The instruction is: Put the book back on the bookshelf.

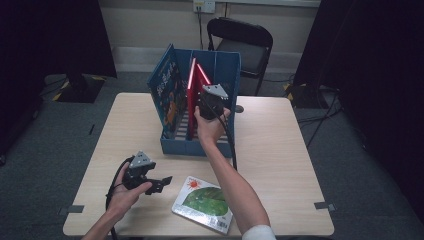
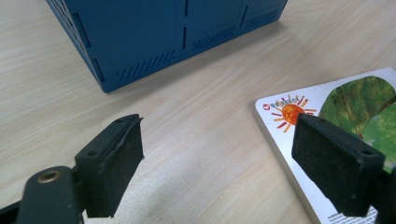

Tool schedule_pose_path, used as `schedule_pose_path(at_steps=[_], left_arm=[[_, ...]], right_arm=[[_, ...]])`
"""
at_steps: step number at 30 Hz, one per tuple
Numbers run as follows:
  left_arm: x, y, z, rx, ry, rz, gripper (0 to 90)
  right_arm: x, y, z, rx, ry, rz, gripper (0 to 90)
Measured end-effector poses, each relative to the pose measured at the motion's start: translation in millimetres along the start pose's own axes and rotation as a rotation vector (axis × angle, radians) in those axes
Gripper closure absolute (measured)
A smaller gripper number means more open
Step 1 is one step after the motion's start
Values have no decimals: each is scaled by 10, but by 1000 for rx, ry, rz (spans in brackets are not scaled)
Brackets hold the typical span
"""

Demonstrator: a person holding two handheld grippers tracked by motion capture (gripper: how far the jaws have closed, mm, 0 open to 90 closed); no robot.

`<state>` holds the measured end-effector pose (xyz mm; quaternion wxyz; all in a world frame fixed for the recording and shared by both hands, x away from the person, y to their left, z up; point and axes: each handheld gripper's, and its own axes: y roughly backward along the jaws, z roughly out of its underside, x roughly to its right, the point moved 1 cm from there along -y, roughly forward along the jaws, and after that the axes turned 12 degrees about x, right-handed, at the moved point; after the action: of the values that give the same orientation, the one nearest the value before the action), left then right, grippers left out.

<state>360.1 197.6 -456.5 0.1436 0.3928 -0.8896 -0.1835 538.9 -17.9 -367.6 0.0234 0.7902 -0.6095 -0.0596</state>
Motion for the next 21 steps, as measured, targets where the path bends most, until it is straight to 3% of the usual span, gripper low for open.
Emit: schedule_pose_path(at_steps=[8,11,15,21], left_arm=[[11,-5,2,1,2,2,163],[9,-6,1,1,0,1,163],[9,2,-5,10,5,-3,164],[9,-6,0,2,-3,5,164]], right_arm=[[-1,42,-57,-2,-6,-15,779],[1,62,-76,24,-4,-17,766],[1,61,-135,15,5,-21,794],[-17,56,-128,33,10,10,804]])
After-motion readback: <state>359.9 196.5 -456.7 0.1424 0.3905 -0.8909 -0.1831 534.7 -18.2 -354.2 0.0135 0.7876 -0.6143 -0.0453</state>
